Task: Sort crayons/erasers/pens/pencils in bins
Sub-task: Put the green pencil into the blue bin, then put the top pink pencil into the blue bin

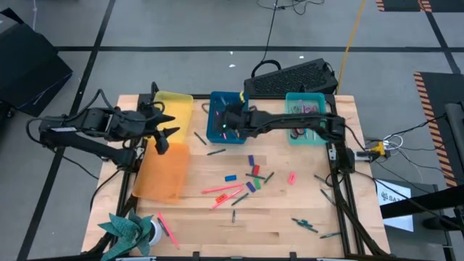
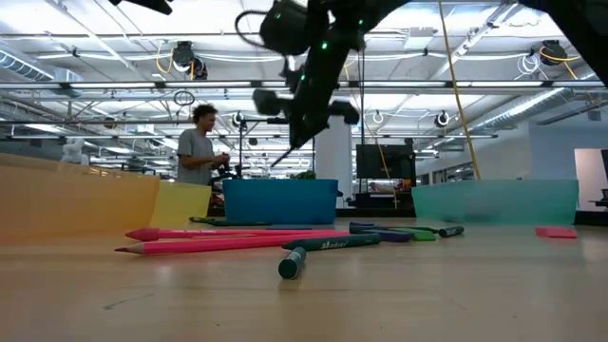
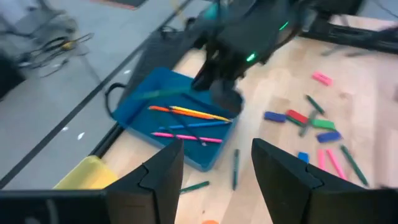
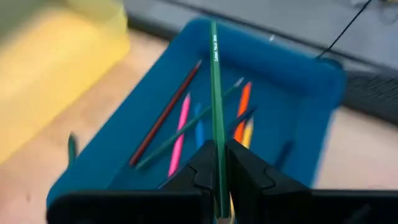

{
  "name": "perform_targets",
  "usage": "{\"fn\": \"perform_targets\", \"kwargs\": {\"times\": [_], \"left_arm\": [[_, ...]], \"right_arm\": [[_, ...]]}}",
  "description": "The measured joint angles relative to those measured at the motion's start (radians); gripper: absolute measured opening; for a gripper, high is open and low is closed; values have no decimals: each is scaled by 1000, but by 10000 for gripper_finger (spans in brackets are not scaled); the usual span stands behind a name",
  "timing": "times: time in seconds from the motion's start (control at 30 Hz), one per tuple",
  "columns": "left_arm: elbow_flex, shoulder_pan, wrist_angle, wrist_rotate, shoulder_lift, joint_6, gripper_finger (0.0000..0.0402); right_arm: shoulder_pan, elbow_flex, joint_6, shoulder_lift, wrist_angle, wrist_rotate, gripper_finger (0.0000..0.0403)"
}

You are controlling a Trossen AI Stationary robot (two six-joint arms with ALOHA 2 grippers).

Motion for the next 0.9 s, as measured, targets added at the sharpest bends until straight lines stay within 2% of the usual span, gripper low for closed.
{"fn": "perform_targets", "kwargs": {"times": [0.13, 0.23, 0.37, 0.53, 0.63, 0.73, 0.9], "left_arm": [[-1, -17, 39, 84, 12, 72, 191], [0, -22, 84, 106, 27, 47, 191], [-1, -28, 82, 170, 67, 73, 191], [-1, -27, 66, 178, 145, 164, 191], [-2, -29, 123, 181, 199, 233, 191], [-1, -29, 165, 201, 257, 213, 191], [-26, -91, 271, 213, 340, 171, 191]], "right_arm": [[5, -8, -1, 80, 85, -51, 19], [-1, -8, -2, 119, 167, -54, 32], [-16, -8, 29, 129, 189, -57, 78], [-31, -10, 8, 99, 161, -128, 145], [-9, -10, -80, 35, 159, -102, 173], [41, -12, -233, -51, 164, -58, 186], [125, -142, -404, -271, 198, -6, 187]]}}
